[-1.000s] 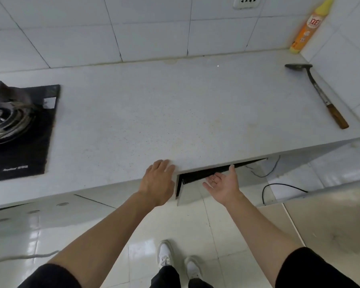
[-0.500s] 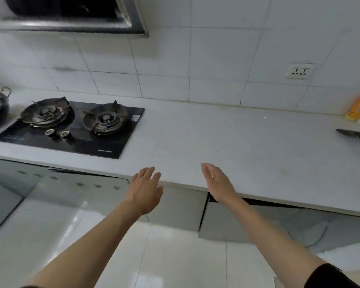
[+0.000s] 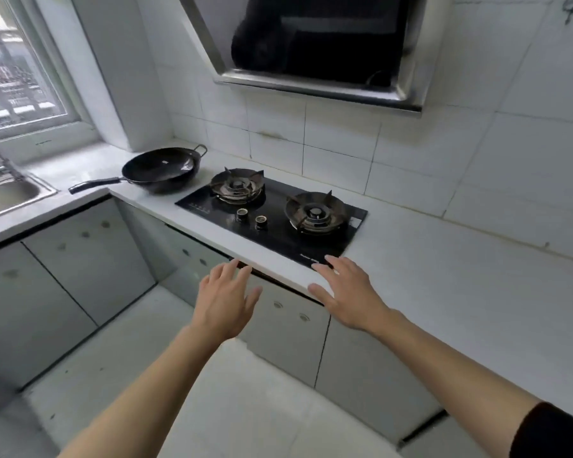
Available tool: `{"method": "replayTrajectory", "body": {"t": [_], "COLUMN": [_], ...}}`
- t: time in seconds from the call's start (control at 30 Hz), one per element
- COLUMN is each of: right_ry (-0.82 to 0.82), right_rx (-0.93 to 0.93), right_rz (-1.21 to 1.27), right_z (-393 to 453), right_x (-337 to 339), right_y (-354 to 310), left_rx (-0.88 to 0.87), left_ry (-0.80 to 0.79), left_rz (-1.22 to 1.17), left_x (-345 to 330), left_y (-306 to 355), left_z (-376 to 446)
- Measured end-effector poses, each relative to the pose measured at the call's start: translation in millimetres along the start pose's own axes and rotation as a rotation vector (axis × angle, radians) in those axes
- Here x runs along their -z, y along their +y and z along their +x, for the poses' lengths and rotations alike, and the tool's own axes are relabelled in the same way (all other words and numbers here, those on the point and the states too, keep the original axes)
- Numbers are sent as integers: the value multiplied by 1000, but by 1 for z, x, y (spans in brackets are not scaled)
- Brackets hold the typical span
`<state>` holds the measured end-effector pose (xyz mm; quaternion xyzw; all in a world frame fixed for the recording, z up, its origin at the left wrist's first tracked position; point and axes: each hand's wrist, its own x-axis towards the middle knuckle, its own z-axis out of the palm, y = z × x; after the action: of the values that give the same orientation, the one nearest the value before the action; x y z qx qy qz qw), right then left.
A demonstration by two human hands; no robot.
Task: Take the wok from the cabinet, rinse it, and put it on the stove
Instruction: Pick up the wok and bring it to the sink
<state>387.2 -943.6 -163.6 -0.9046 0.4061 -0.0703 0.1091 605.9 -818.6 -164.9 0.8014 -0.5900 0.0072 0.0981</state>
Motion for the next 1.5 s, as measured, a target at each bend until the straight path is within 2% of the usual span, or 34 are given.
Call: {"method": "replayTrajectory", "body": {"t": [0.23,0.47,0.7,0.83,0.93,1.17,1.5], "right_ry": [21,-4,18,-21,11,22,40], "right_rx": [63,135,188,212,231,213,166], "right_rz": [47,17,79,104,123,139,76], "right_z": [83,190,335,419,477,574,693], "right_x": [-11,-17,-40,-38,-31,-32,-67], "right_y": [-120,-185,-207,-214,-218,-235,-295], "left_rx": [91,177,235,295,323,360,221], "left_ry": [82,118,86,73,93,72,106], "left_rz": [-49,-90,-46,40,49,35,-39], "left_x": [37,45,37,50,65,65,46], "left_y": [-144,-239,-318,-359,-391,-457,-572], "left_z": [17,66,167,228,272,343,440]}}
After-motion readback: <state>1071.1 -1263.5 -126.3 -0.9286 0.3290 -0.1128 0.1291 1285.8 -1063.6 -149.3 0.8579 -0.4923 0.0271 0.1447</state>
